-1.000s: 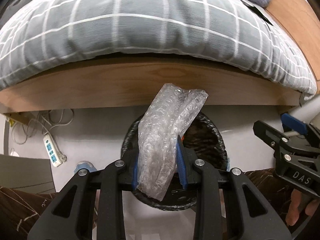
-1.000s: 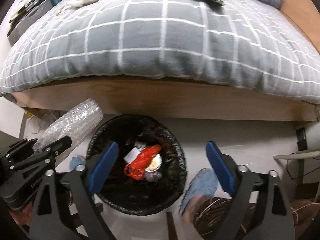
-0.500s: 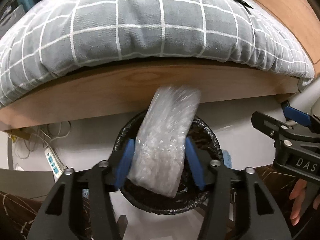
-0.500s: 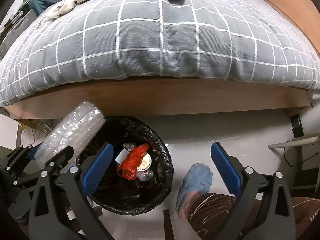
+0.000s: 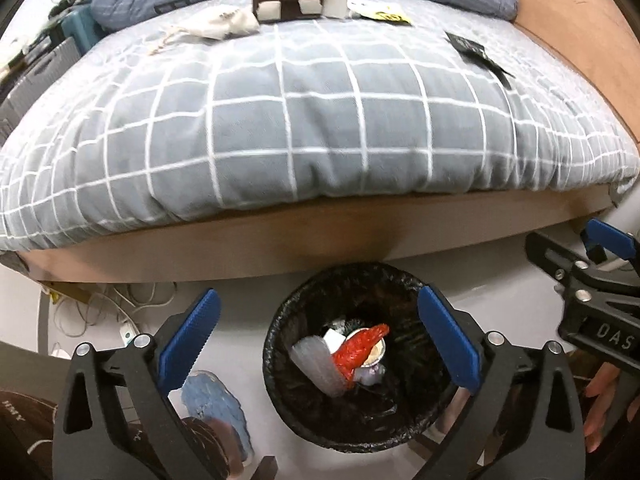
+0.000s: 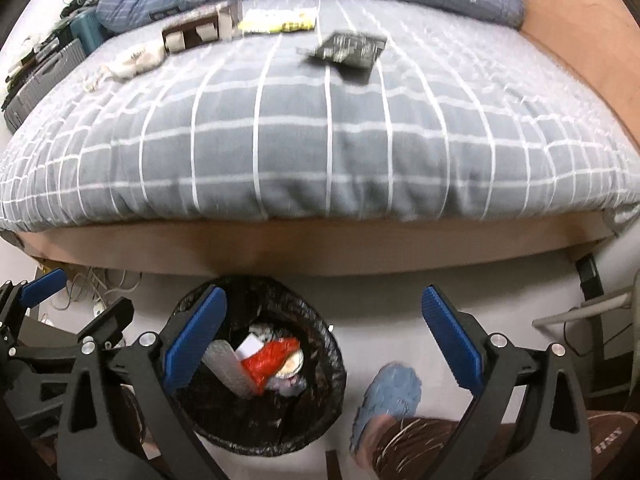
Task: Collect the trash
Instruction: 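Raise both grippers back toward the bed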
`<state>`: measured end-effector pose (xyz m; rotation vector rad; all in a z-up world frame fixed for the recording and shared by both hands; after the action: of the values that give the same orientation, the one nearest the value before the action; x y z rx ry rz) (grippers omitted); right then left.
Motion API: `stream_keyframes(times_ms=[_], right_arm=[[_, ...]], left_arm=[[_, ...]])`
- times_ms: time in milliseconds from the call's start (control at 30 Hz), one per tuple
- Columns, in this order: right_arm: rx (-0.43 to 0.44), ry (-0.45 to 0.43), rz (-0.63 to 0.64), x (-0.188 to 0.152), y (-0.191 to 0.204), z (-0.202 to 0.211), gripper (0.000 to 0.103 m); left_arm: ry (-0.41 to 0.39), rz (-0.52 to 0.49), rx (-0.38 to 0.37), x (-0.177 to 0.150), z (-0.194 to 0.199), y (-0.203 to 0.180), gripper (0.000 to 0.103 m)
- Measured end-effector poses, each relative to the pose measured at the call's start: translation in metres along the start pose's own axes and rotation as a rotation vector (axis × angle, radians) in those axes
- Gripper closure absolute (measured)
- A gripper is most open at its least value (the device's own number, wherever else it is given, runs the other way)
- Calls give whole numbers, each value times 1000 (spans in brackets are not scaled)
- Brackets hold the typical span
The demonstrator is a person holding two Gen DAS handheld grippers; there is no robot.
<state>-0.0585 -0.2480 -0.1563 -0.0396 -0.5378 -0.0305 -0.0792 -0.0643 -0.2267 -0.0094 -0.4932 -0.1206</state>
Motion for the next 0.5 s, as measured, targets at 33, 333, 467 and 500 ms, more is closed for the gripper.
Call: stream_keyframes(times_ms=[33, 333, 467, 500], right_arm=[[-1, -16, 0, 4, -1, 3, 9], [0, -123, -7, 30, -4, 26, 9], [-16, -181, 4, 42, -4, 40, 9], [-14, -189, 1, 45, -5, 42, 9]], left_arm=[[-7, 8, 3, 3, 2, 4, 6], [-87, 40, 19, 29, 24, 22, 6], [-126, 58, 26, 46, 34, 32, 6], [-135, 64, 26, 50, 37, 34, 6]])
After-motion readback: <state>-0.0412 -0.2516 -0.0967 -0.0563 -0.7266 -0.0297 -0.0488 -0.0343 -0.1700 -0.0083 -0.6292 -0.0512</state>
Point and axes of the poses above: each gripper's, at about its wrist camera, not at the fingertips, and z roughly against the way its jaws point, y to its left, x to its top, the point moved 7 cm from there along -z, roughly the way its jaws point, and after that the axes turned 1 degree about x, right-handed, at the moved point
